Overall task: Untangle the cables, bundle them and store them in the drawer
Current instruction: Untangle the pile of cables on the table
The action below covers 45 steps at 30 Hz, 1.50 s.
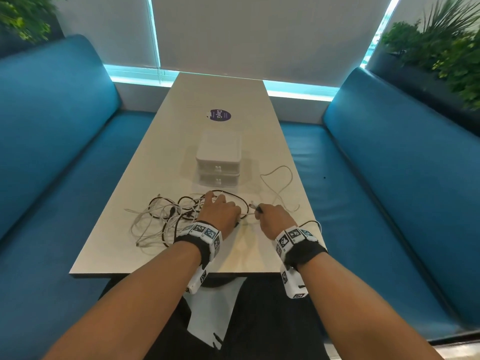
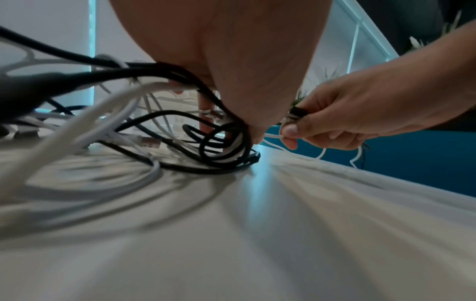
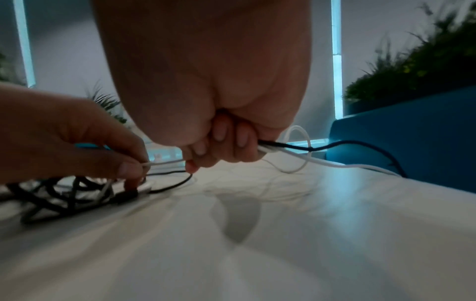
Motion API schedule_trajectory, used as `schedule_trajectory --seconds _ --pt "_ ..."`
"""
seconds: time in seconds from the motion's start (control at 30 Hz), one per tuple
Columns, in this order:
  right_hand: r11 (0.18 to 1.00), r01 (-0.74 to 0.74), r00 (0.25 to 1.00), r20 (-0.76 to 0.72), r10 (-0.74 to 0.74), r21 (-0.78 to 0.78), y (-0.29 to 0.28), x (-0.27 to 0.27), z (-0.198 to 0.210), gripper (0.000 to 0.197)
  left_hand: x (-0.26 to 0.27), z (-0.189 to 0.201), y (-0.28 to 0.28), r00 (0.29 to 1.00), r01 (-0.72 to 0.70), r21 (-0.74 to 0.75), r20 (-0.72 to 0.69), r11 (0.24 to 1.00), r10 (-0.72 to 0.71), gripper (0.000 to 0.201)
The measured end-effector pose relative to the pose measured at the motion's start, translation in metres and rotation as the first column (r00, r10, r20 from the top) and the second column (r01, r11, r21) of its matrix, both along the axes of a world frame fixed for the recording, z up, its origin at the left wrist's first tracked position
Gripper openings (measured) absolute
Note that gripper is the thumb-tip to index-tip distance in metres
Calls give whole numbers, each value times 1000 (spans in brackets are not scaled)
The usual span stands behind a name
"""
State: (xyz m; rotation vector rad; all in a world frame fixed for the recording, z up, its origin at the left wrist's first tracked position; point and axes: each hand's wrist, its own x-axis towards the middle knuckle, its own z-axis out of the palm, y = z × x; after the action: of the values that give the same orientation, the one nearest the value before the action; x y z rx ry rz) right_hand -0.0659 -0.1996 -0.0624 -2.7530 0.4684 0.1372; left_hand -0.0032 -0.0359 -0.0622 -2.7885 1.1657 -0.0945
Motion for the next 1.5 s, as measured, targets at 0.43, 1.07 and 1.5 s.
schedule_trajectory --seconds 0.43,1.07,1.5 --pt "980 193 981 7 -192 -54 -6 11 -6 31 -4 -9 7 993 118 -125 30 985 -115 41" --pt "974 226 974 18 -226 -17 -5 16 -1 29 4 3 -8 997 -71 -7 -30 997 71 23" --pt "927 275 954 -48 -296 -257 -36 -19 10 22 11 1 6 981 -178 54 91 982 173 35"
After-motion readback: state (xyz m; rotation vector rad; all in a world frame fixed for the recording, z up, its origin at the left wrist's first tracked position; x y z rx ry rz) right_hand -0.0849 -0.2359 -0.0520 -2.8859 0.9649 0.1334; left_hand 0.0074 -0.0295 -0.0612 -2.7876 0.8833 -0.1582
